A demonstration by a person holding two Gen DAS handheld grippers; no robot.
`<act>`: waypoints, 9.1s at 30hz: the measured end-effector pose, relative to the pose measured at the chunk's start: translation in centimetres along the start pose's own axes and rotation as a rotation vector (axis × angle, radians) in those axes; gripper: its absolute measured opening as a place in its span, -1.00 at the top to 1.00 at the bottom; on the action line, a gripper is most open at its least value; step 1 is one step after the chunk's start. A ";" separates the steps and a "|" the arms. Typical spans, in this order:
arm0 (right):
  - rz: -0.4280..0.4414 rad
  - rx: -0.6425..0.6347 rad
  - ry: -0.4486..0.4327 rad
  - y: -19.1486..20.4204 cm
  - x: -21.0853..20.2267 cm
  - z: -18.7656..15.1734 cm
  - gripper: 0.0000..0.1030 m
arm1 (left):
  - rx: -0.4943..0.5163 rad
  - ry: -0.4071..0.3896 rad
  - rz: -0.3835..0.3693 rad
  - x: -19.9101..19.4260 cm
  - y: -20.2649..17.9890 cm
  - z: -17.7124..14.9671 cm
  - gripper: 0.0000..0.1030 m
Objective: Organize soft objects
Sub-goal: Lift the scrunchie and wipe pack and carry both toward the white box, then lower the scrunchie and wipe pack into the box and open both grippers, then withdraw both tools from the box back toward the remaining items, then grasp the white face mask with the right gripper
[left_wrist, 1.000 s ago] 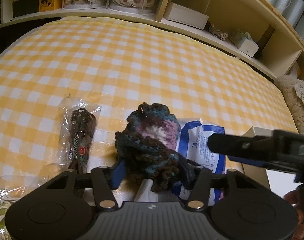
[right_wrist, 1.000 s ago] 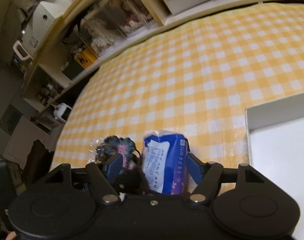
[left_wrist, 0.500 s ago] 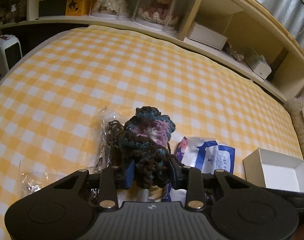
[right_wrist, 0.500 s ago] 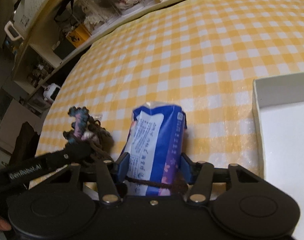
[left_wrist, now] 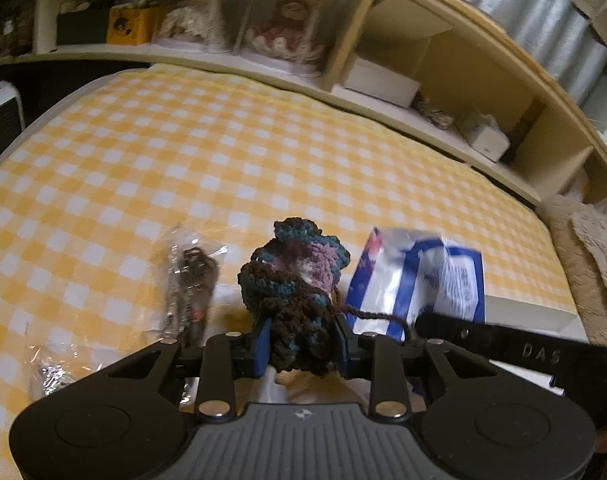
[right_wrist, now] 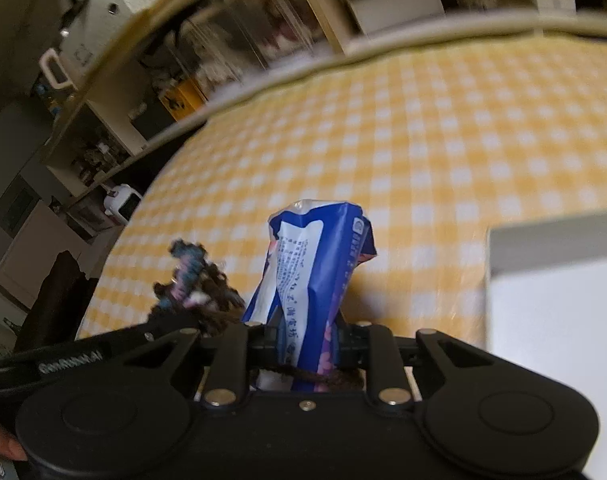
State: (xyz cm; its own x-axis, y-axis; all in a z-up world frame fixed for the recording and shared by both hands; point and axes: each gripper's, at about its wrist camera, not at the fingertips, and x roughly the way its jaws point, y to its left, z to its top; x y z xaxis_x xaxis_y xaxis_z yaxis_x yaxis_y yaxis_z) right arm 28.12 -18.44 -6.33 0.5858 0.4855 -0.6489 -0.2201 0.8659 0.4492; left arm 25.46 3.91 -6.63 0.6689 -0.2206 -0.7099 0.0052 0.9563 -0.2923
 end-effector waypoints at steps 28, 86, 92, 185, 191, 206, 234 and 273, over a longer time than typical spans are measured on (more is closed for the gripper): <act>-0.098 -0.052 -0.165 -2.3 -15.2 -0.2 0.60 | 0.147 -0.045 -0.269 -6.5 -8.4 -1.5 0.67; -0.424 -0.151 0.122 -21.8 -23.0 -6.4 -0.08 | 0.491 0.215 -0.497 1.9 -30.5 -13.6 0.21; -0.444 -0.181 0.082 -19.8 -23.9 -6.6 0.08 | 0.549 0.238 -0.448 1.9 -30.3 -13.2 0.22; -0.356 -0.042 -0.153 0.0 -24.2 -9.1 -1.00 | 0.366 0.022 -0.145 -12.5 -9.5 -5.7 -1.00; -0.320 -0.063 -0.164 2.4 -20.9 -9.6 -1.00 | 0.323 0.042 -0.092 -10.4 -5.7 -4.7 -1.00; -0.173 -0.062 -0.093 5.6 -12.6 -10.5 -1.00 | 0.361 0.113 -0.070 -5.0 -2.8 -3.8 -1.00; -0.194 -0.367 0.184 7.7 -3.6 -15.3 -0.04 | 0.627 0.321 0.076 0.6 -0.4 -4.6 -1.00; -0.138 -0.025 -0.160 1.8 -14.1 -8.4 0.87 | 0.266 0.167 0.189 3.2 0.4 -0.6 -0.87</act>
State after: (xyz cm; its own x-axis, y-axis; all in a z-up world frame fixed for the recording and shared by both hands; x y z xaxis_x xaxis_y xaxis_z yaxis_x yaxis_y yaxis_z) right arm 12.89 -22.66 -1.54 0.7276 0.3384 -0.5967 -0.1473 0.9267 0.3459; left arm 27.14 3.49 -9.42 0.5461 -0.0429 -0.8366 0.1011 0.9948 0.0149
